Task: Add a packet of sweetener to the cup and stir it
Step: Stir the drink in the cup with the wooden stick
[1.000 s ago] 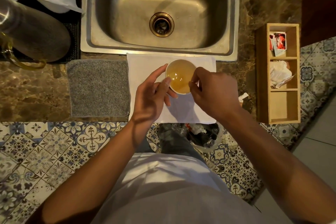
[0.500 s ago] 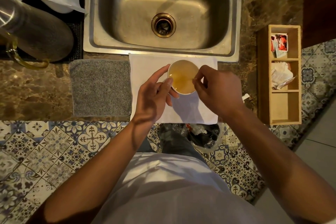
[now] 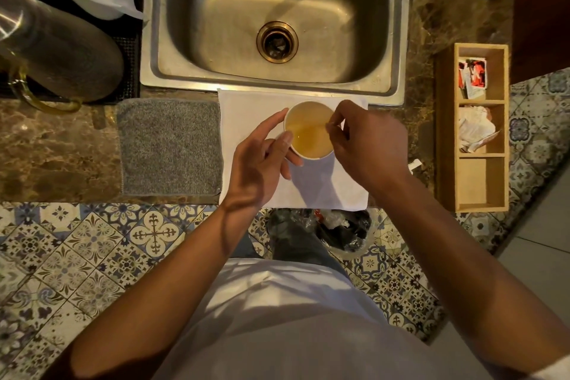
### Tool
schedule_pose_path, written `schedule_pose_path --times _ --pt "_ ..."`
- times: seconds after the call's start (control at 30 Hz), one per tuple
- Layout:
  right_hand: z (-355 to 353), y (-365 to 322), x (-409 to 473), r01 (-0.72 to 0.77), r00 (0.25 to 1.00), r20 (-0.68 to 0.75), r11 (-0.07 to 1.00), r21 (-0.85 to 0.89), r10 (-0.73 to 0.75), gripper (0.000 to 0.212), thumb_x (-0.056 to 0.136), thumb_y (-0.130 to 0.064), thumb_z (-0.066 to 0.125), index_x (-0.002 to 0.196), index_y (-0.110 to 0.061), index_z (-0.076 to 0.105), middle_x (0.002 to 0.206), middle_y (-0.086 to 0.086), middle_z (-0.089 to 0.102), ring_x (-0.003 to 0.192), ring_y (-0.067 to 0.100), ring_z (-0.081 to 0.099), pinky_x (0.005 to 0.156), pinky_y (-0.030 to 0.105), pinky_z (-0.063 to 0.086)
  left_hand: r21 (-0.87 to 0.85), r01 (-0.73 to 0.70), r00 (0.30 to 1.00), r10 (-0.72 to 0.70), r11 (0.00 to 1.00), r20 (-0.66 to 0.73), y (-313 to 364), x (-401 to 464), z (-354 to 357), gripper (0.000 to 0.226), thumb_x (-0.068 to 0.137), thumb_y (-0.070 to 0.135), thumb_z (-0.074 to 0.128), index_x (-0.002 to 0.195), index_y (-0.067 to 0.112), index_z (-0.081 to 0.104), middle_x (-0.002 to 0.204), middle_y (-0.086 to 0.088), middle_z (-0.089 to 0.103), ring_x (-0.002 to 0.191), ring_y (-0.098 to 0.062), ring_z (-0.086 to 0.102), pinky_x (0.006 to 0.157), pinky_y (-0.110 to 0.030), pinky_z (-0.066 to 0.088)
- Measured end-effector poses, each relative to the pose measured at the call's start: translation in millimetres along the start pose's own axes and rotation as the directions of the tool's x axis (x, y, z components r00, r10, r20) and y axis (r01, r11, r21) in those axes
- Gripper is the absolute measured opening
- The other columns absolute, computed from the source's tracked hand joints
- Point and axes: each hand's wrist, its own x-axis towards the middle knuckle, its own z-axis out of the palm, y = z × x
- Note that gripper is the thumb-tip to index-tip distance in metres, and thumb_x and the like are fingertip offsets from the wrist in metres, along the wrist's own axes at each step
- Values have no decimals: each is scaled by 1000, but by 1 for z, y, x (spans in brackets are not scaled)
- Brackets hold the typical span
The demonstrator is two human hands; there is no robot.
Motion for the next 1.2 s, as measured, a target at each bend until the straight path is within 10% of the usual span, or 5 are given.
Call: schedule_pose_path --times 1.2 --pt "3 -9 -5 5 1000 -18 999 -33 -6 19 96 -28 53 93 -12 63 67 7 68 53 31 62 51 23 32 -128 -11 1000 13 992 17 -3 2 -2 39 101 6 55 139 11 51 64 -16 67 45 -4 56 46 -15 42"
